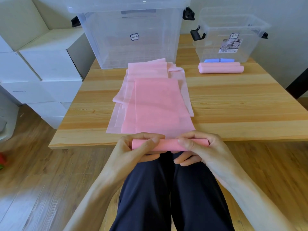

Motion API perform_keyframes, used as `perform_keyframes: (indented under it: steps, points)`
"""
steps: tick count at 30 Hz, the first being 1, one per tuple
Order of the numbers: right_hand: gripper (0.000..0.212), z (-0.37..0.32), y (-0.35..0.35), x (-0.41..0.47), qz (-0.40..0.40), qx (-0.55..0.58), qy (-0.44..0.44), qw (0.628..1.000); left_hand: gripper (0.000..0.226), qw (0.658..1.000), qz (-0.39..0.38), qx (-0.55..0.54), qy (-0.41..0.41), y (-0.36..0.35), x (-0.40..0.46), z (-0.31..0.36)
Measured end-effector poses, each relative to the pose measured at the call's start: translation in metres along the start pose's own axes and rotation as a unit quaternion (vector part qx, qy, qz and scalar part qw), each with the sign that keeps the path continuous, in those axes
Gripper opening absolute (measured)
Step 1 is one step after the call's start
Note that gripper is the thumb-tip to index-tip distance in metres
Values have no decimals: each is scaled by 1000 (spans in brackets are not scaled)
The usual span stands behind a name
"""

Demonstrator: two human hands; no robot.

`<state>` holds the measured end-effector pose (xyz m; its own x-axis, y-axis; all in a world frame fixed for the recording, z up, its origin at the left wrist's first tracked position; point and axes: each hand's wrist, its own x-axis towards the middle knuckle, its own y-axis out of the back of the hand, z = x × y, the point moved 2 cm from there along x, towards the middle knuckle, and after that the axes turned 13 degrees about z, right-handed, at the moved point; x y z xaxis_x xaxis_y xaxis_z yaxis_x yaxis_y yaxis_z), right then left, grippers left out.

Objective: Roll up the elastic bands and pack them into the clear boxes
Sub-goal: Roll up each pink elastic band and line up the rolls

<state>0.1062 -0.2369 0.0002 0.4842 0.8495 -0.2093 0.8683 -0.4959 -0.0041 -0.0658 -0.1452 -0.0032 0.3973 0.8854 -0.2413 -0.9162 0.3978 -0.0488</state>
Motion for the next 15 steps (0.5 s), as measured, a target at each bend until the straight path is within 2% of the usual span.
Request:
perform_keyframes:
  steps: [4, 8, 15]
  points:
    - [33, -1, -1, -1, -28, -11, -10, 1000, 28, 1000, 18, 9, -8, 2, 0, -1]
    - [26, 0, -1, -1, -21, -15, -6, 1000, 31, 1000, 7, 17, -13, 3, 1, -1]
    - [28, 0, -1, 0, -25, -19, 3, 999, 31, 1000, 13, 23, -15, 3, 1, -1]
